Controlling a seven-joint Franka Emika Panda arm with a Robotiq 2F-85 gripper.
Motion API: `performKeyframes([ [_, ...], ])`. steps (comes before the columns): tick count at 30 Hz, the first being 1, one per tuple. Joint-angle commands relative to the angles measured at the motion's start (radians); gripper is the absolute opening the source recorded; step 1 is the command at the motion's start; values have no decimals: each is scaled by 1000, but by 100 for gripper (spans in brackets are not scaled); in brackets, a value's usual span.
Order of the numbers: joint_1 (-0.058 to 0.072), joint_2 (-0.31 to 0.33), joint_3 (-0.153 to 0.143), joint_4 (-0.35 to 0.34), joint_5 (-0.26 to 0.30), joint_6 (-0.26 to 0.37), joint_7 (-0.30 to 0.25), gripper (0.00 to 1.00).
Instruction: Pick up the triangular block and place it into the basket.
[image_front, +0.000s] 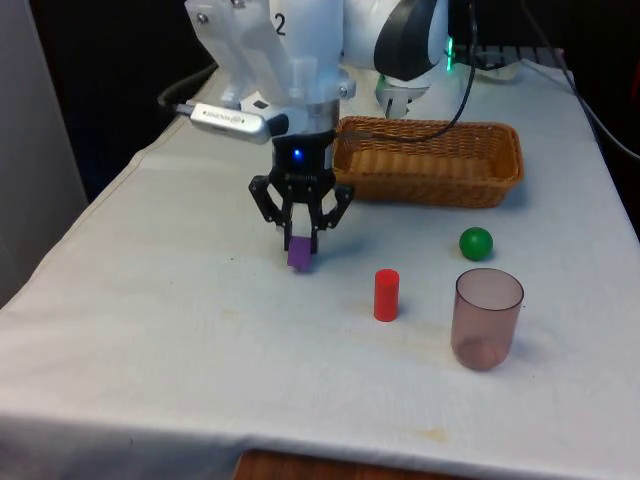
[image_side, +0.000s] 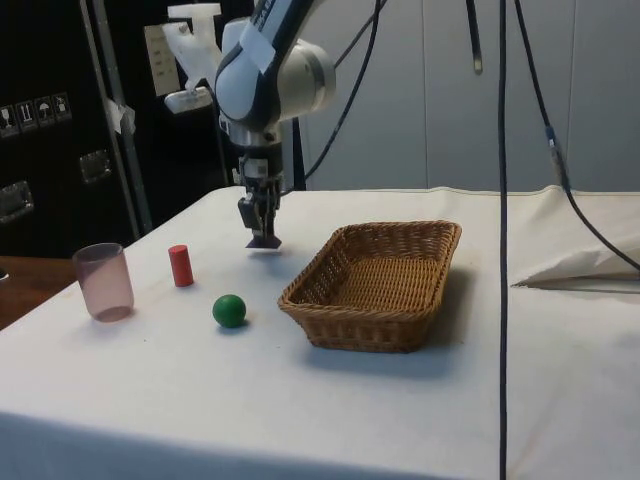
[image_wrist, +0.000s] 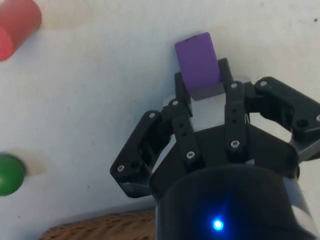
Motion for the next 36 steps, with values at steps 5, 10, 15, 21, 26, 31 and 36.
performKeyframes([
  [5,16,-59,-20,-33,-19,-24,7,33],
  [10,21,-101,-27,-51,-31,-41,9,33],
  [15,18,-133,-24,-59,-27,-58,0,33],
  [21,33,-196,-41,-88,-56,-85,13,33],
  [26,37,-229,-43,-112,-63,-92,15,33],
  [31,33,-274,-32,-148,-66,-94,8,33],
  [36,49,-328,-41,-207,-94,-79,26,33],
])
